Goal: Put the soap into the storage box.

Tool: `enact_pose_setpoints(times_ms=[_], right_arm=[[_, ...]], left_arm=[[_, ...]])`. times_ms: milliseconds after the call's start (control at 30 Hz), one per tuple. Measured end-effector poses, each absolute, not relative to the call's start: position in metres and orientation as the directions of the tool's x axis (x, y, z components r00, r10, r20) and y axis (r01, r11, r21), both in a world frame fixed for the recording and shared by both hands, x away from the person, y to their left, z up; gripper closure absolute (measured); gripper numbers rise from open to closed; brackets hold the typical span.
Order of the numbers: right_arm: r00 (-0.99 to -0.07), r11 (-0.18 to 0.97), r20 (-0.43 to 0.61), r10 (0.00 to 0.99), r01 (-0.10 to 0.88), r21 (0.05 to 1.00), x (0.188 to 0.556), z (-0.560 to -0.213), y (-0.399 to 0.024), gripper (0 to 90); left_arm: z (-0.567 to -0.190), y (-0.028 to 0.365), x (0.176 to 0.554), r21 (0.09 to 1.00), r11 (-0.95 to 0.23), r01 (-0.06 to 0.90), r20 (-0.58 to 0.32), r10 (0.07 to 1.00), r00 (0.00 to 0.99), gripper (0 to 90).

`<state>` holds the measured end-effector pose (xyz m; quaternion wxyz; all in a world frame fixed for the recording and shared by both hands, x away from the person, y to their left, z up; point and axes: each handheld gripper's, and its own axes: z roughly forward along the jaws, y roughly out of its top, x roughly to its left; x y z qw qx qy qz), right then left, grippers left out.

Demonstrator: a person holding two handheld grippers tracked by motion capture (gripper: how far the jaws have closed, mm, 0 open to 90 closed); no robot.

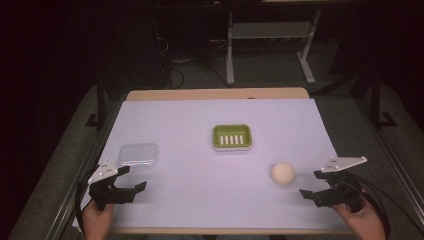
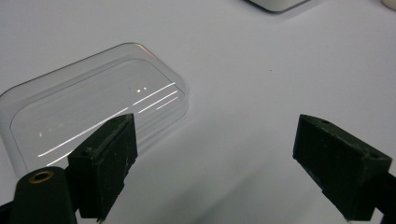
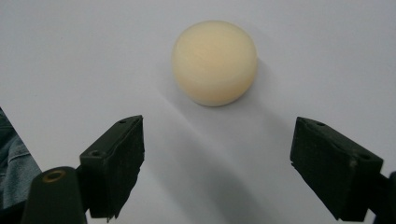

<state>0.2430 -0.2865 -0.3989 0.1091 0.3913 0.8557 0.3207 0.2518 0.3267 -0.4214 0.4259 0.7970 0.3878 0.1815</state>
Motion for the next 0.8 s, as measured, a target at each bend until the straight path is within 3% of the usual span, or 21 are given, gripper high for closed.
enact_pose_setpoints(times_ms=[800], right_arm=[[-0.703,0.540,0.046,0.710,0.584,0.606,0.267,-0.385,-0.263,16.8]], left_arm=[[-0.421,0.327,0.251,0.825,-0.329,0.459,-0.039,0.778,0.627,12.9]])
